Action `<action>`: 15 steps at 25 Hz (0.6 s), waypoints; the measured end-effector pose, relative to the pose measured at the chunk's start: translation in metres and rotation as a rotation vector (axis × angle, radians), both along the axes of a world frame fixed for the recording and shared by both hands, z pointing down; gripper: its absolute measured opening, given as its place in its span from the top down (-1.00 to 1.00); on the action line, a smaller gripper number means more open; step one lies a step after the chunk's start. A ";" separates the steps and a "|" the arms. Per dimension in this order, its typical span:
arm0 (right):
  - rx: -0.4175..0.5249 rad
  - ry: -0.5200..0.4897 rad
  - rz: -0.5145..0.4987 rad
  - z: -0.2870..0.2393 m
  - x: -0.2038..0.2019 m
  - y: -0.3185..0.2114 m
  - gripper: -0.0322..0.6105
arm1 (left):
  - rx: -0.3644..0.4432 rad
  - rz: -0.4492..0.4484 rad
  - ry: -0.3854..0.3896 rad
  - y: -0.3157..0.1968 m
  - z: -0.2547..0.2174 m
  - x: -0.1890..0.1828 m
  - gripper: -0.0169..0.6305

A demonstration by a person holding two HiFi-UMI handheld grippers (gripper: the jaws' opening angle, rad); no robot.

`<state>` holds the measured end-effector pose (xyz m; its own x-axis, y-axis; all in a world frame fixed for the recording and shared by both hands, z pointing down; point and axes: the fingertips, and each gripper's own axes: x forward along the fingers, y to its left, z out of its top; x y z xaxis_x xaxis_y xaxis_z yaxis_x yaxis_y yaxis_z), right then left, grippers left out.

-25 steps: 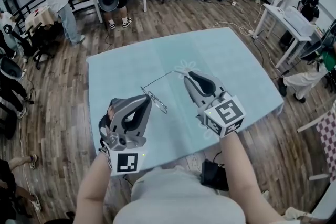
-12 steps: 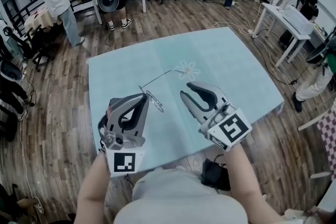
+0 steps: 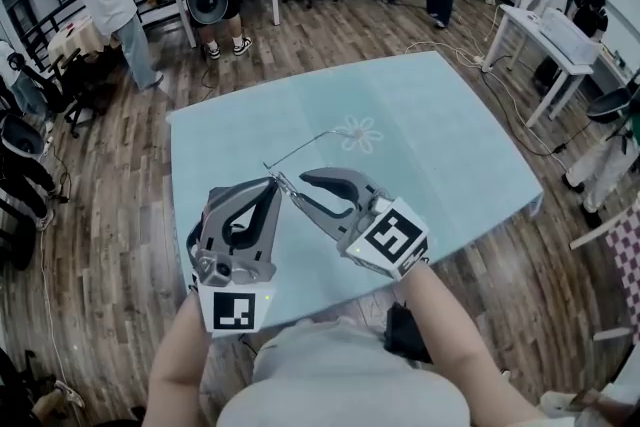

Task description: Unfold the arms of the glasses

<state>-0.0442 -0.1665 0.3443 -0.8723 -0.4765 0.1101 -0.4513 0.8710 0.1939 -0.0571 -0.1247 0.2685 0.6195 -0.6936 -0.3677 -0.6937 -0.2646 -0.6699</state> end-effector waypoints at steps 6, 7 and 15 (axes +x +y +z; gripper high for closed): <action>0.050 0.046 -0.059 0.004 -0.029 0.000 0.57 | -0.005 0.003 -0.001 0.002 0.001 -0.001 0.92; 0.064 0.051 -0.061 0.002 -0.031 0.000 0.57 | -0.004 0.003 -0.007 0.003 0.002 0.000 0.92; 0.117 0.095 -0.062 0.001 -0.037 -0.003 0.74 | -0.020 0.005 0.012 0.002 0.005 -0.004 0.92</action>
<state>-0.0814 -0.1696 0.3456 -0.8886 -0.4366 0.1407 -0.3722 0.8655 0.3353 -0.0608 -0.1227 0.2732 0.6189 -0.6974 -0.3613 -0.7001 -0.2813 -0.6563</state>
